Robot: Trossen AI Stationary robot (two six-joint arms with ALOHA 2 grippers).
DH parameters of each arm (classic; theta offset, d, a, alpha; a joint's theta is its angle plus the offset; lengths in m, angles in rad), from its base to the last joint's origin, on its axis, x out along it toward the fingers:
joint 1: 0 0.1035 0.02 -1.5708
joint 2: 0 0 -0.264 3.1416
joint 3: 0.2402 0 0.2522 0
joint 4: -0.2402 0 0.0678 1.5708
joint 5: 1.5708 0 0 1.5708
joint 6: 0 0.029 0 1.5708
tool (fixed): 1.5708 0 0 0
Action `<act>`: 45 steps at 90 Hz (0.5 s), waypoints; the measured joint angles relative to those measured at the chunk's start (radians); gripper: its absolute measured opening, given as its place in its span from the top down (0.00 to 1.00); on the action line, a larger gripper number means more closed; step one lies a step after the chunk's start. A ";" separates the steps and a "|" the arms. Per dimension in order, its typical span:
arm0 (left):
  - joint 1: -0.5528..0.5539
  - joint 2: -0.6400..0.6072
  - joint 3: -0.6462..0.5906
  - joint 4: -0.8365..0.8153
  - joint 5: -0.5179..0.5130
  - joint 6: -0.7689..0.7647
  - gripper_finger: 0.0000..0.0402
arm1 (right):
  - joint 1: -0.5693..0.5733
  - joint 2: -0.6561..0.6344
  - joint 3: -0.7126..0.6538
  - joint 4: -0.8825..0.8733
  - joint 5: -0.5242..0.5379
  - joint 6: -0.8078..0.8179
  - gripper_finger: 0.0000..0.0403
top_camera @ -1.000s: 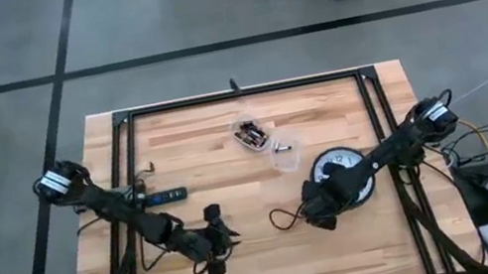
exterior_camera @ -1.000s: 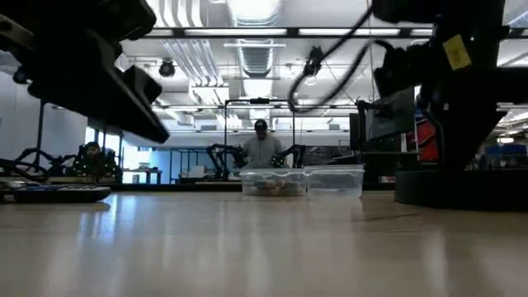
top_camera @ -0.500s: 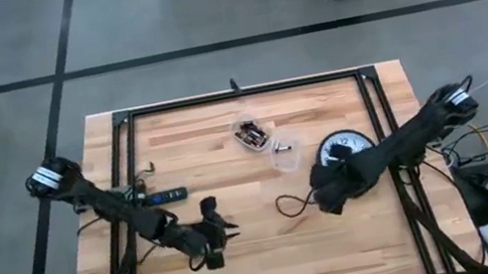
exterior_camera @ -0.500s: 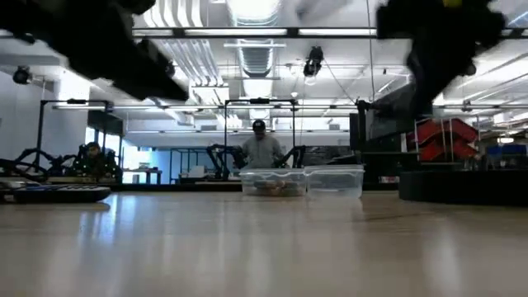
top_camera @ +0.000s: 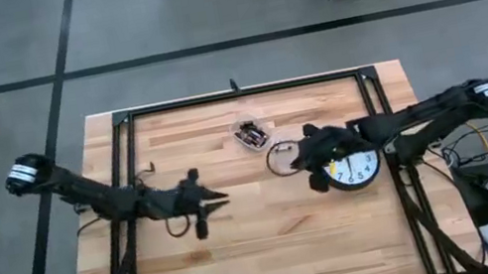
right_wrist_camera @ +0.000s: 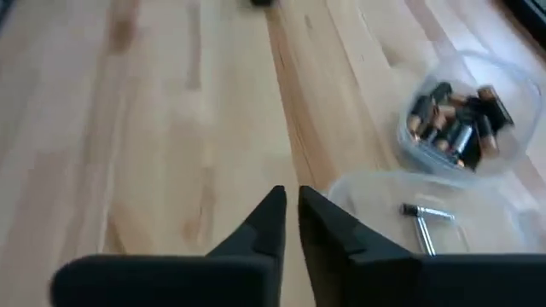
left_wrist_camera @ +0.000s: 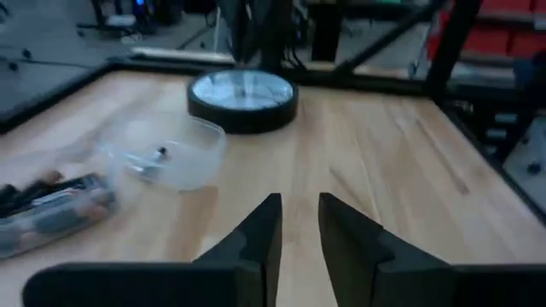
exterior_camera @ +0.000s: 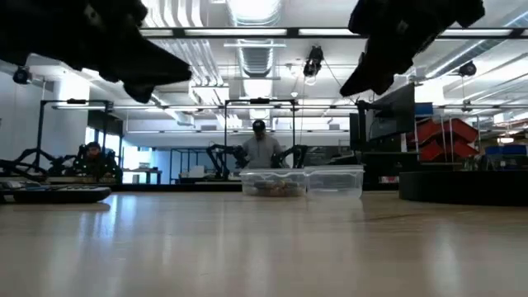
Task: Insert battery
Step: Return to Home Position
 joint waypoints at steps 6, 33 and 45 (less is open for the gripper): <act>0.000 -0.086 -0.050 -0.002 -0.032 0.001 0.85 | -0.005 -0.032 -0.030 0.059 -0.022 -0.027 0.99; 0.005 -0.318 -0.166 -0.001 -0.086 0.024 0.85 | -0.004 -0.152 -0.210 0.430 -0.095 -0.042 1.00; 0.005 -0.387 -0.174 -0.036 -0.120 0.038 0.85 | -0.004 -0.195 -0.286 0.559 -0.097 -0.036 1.00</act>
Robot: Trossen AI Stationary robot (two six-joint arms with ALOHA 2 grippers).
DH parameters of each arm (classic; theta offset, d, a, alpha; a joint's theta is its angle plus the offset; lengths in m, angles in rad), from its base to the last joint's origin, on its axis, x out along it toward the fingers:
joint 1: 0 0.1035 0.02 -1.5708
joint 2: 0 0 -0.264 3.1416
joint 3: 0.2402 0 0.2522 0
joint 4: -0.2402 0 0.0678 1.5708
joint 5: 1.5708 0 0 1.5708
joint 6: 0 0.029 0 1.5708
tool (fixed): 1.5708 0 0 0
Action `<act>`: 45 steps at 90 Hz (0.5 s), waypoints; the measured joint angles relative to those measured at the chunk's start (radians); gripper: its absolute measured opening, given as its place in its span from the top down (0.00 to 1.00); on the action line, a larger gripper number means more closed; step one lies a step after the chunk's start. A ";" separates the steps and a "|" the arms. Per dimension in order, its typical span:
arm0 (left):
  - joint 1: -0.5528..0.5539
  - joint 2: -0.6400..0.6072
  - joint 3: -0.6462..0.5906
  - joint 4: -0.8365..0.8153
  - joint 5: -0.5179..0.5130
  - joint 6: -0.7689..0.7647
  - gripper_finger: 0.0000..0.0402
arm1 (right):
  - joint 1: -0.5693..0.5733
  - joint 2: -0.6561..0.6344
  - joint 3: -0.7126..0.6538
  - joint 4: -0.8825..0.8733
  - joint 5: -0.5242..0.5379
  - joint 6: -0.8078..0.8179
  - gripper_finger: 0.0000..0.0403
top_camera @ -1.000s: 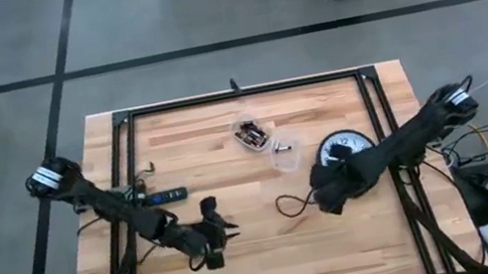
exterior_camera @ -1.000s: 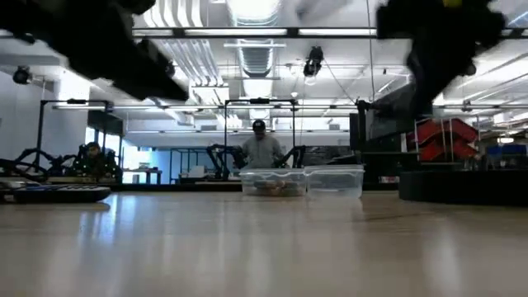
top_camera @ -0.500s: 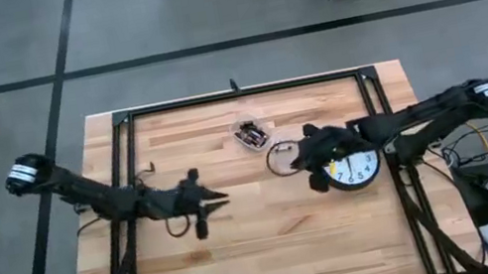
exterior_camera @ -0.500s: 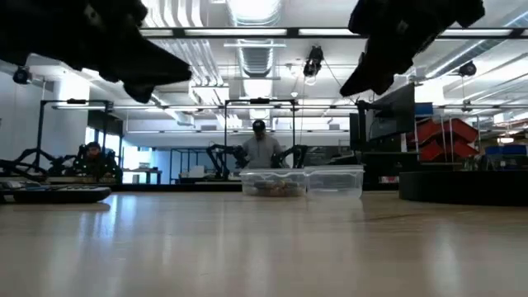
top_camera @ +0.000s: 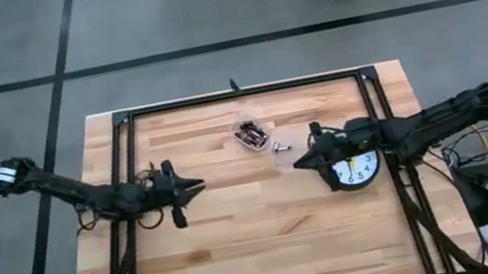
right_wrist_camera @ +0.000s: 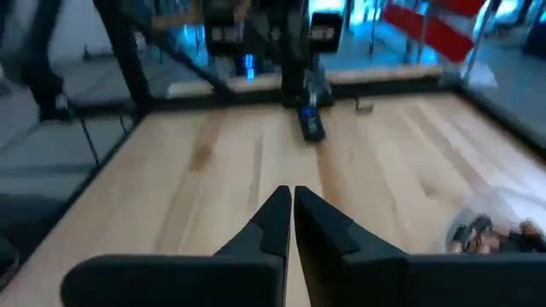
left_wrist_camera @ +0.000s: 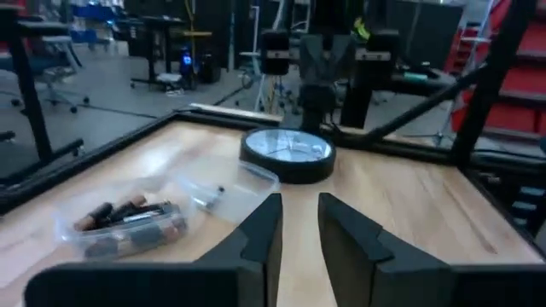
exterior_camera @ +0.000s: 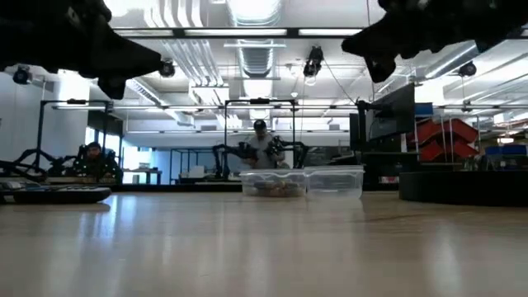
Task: Insert battery
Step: Return to Home Position
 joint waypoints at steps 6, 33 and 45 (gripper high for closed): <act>0.000 -0.025 -0.001 -0.013 -0.001 0.015 0.85 | 0.000 -0.025 -0.017 0.004 0.000 0.000 1.00; 0.104 -0.138 -0.139 0.096 0.176 0.007 0.87 | -0.002 -0.180 -0.122 0.002 -0.024 -0.003 0.99; 0.164 -0.186 -0.153 0.099 0.261 0.000 0.91 | -0.002 -0.278 -0.165 -0.002 -0.045 -0.007 0.99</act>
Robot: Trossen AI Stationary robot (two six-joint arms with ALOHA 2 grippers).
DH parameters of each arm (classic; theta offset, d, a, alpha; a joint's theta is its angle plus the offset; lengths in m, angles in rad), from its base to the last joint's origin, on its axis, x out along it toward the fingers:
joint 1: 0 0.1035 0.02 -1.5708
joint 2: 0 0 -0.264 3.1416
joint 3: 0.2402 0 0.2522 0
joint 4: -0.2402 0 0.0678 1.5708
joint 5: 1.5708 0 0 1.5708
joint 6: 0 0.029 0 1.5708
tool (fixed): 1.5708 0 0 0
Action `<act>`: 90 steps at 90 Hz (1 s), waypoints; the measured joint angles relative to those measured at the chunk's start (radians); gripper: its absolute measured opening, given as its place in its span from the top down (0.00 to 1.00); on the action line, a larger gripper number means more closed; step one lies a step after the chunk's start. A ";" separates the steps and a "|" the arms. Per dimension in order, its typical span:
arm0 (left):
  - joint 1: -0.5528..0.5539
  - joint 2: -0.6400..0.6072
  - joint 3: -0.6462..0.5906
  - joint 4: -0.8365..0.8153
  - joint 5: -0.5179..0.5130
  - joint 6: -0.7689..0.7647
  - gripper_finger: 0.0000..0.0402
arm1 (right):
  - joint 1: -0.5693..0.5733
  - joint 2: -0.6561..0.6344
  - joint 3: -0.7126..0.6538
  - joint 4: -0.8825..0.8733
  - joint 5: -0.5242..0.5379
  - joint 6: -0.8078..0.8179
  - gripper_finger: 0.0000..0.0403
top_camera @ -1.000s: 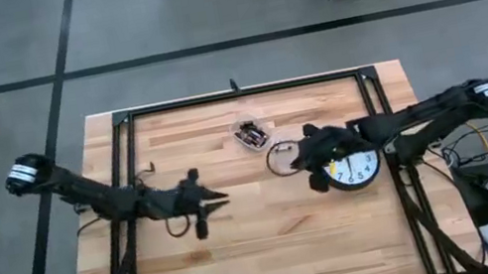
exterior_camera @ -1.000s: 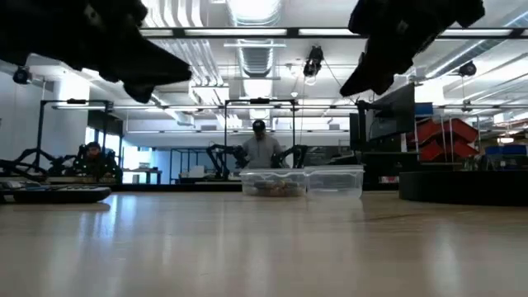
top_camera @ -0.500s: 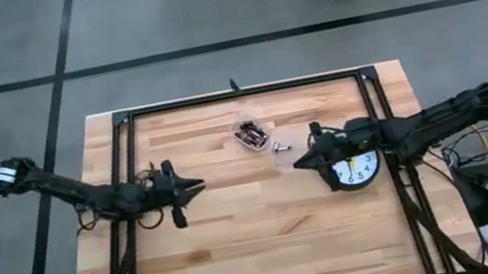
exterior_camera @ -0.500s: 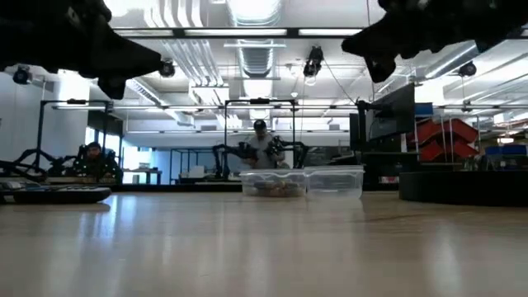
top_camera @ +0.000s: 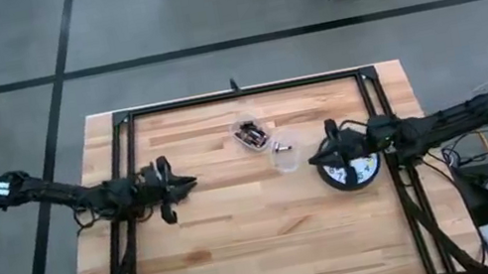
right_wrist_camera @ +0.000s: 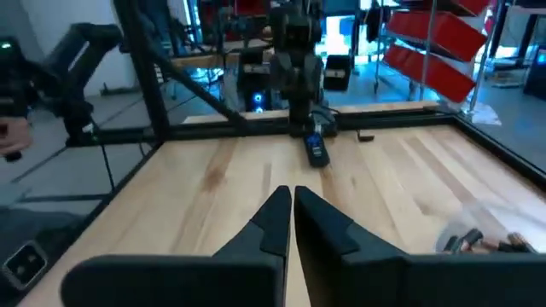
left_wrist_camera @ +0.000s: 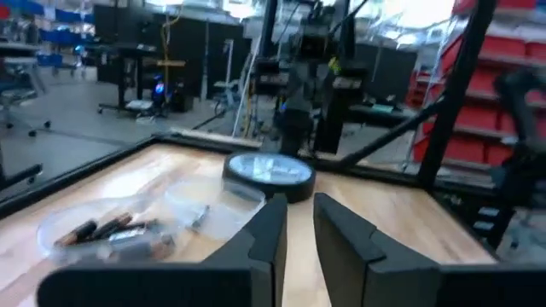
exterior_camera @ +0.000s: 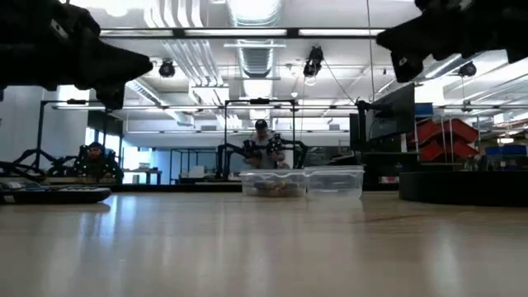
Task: Insert battery
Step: Return to Home Position
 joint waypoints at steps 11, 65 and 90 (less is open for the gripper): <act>0.005 -0.035 0.000 -0.019 0.005 0.025 0.94 | 0.000 -0.086 -0.046 0.005 -0.024 0.000 0.99; 0.005 -0.319 -0.001 -0.317 -0.057 0.050 0.95 | 0.000 -0.395 -0.280 0.132 -0.021 0.074 0.99; 0.005 -0.480 -0.001 -0.444 -0.016 0.052 0.95 | 0.000 -0.403 -0.280 0.127 0.001 0.030 0.99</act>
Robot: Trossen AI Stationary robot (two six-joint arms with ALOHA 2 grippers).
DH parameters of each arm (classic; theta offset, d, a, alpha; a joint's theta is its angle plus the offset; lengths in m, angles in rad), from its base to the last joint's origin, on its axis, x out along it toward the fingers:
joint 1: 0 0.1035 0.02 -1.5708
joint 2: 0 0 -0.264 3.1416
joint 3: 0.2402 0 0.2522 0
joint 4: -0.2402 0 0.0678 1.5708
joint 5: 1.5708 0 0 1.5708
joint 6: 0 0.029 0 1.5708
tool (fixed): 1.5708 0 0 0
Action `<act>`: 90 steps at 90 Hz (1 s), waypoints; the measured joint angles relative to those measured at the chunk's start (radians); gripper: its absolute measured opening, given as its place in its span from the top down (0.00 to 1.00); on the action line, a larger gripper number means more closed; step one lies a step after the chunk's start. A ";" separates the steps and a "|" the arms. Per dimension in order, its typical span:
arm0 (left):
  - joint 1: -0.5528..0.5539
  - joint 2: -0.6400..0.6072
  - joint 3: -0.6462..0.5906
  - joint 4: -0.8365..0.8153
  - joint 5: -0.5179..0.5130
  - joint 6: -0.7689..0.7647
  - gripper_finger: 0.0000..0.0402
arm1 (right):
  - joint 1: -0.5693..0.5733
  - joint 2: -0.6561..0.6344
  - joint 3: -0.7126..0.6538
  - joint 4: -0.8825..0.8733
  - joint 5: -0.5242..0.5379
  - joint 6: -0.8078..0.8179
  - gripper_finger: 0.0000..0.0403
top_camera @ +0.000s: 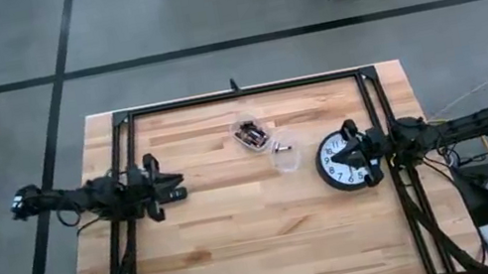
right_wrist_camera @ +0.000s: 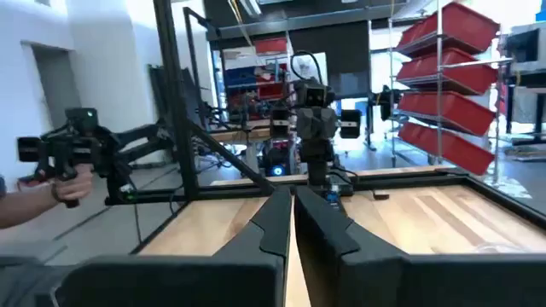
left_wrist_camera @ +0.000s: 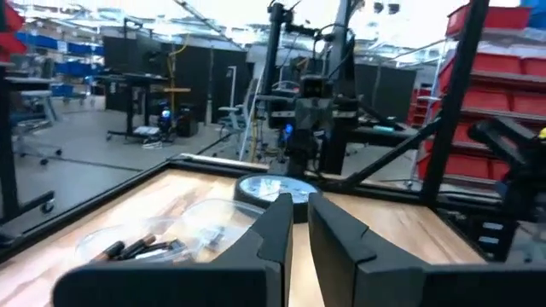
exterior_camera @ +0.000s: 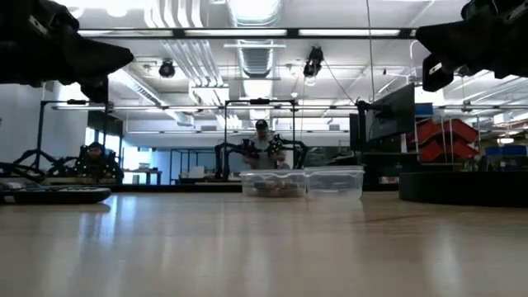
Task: Insert battery
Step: Return to Home Position
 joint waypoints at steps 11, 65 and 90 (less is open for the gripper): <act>0.001 -0.048 0.000 -0.055 -0.009 0.000 0.95 | 0.000 -0.027 0.000 -0.017 0.004 -0.009 0.99; 0.008 -0.048 -0.001 -0.101 -0.026 -0.041 0.95 | 0.000 -0.282 -0.001 -0.326 0.066 -0.012 0.99; 0.008 -0.046 -0.001 -0.084 0.009 -0.037 0.95 | 0.000 -0.277 -0.001 -0.367 0.078 0.042 0.99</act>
